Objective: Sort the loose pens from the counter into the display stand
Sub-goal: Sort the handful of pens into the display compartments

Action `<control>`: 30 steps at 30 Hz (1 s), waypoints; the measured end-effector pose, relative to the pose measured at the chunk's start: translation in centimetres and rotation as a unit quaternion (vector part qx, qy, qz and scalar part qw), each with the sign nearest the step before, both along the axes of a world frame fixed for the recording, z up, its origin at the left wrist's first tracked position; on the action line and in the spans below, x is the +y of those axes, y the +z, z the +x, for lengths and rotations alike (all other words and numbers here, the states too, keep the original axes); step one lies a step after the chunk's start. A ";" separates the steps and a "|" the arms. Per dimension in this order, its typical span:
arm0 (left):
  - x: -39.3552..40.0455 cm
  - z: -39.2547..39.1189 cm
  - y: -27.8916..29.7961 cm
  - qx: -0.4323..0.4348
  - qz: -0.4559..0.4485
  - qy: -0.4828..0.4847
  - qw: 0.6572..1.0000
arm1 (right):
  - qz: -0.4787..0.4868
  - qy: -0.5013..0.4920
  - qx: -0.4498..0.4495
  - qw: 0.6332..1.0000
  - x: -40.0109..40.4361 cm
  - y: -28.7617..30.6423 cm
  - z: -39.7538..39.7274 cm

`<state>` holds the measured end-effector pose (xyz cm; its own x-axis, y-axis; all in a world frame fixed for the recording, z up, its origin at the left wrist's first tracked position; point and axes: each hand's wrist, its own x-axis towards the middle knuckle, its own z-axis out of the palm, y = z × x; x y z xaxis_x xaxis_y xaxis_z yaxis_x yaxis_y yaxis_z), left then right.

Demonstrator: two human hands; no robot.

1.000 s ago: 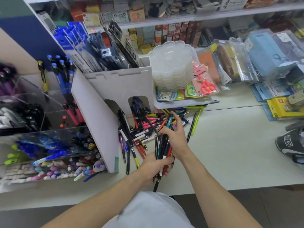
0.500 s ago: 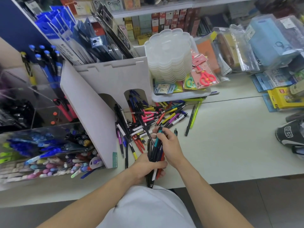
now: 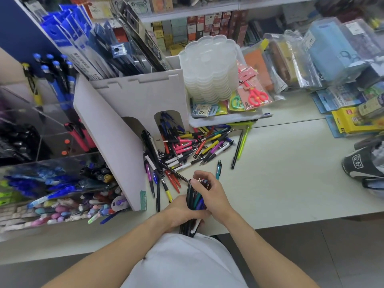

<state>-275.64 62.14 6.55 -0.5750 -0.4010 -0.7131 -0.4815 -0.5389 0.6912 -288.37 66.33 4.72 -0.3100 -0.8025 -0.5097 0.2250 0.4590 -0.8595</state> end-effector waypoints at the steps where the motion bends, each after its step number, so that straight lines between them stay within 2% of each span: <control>1: 0.1 -0.1 0.1 0.005 -0.003 -0.003 1.000 | 0.003 -0.017 -0.002 1.000 0.1 -0.1 0.2; 5: -0.1 -0.6 0.7 0.005 -0.027 0.033 0.999 | -0.007 -0.060 -0.057 0.997 -0.4 0.5 0.2; 8: -1.3 -0.9 1.7 0.015 -0.016 0.093 0.995 | -0.051 -0.034 -0.070 0.996 -0.5 1.9 -1.0; 18: -2.7 0.8 9.1 0.199 0.088 0.098 0.971 | -0.123 0.027 0.045 0.991 -1.7 11.5 -1.8; 23: -2.2 4.3 13.1 0.236 0.106 0.074 0.963 | -0.134 0.059 0.079 0.986 -1.6 15.3 0.6; 25: -2.0 6.1 14.3 0.218 0.071 0.057 0.972 | -0.126 0.092 0.096 0.983 -1.5 16.6 2.0; 27: -2.1 8.4 15.3 0.196 -0.003 0.027 0.980 | -0.108 0.138 0.129 0.976 -1.6 17.9 3.8; 30: -2.4 11.8 16.2 0.164 -0.056 0.017 0.985 | -0.097 0.188 0.235 0.949 -2.2 19.8 6.9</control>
<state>-263.84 59.73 22.73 -0.7520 -0.4891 -0.4419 -0.2064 -0.4620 0.8625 -281.47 64.13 24.54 -0.1405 -0.9658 -0.2178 -0.3523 0.2544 -0.9006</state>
